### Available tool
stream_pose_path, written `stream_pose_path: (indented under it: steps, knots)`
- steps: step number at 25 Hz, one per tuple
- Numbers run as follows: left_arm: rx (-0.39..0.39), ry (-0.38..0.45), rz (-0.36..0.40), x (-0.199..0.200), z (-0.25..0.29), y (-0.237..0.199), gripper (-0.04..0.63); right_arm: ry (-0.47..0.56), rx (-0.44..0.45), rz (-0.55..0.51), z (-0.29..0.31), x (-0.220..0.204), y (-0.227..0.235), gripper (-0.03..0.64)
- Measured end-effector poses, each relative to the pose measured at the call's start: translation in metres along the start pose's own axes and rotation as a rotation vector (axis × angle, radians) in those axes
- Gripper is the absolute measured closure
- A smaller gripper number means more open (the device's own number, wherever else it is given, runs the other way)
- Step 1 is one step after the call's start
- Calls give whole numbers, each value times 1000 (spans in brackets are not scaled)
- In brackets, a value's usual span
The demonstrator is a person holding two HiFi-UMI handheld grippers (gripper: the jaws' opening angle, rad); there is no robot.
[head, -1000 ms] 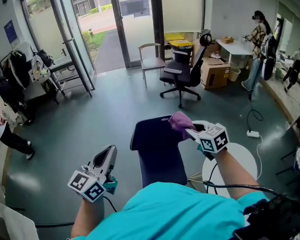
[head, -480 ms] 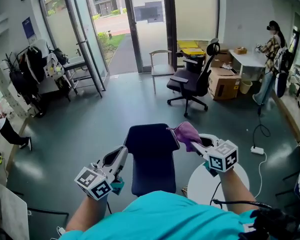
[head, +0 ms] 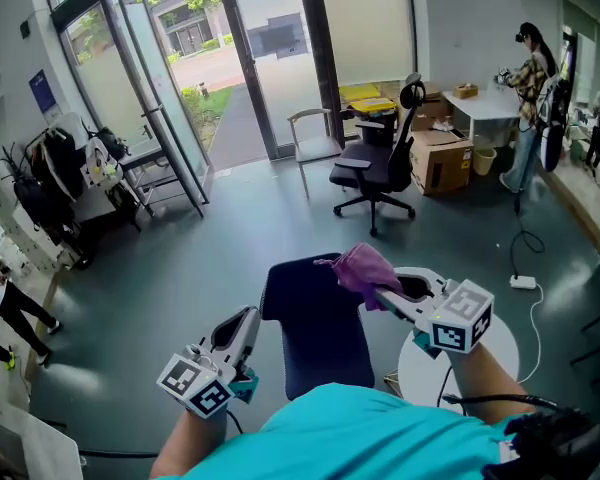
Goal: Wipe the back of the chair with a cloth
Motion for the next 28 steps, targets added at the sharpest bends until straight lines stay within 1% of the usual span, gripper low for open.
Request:
stream_pose_path:
  steps: [3,5,9,12,16,28]
  knots:
    - [-16,27,5,10,-17,-12,592,47,14,-19,10,14,-20,532]
    - [-16,32,6,11,-25,-20,592,61,13,-17,18,18,-25,532]
    - [-7,33,-9,12,-32,-33,592,50,0,2,30,17,-22,534]
    - [-5,40,-13,11,-37,-35,592,35,-17,-7,33,14,-23,537]
    - [5,44,-17,8,-43,-37,592,21,-17,-27,36,12,-25,540]
    - [8,38,-19,10,-33,-31,592,29,-17,-41,31,18,-17,540]
Point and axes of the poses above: the fingertips, and each gripper's own axes: z forward along the fingers, y to its right, x out of its top, the point moved 3 cm from there along -z, backward along the fingers, and after that the axes turned 2 degrees about -z, right-handed, at the moved point
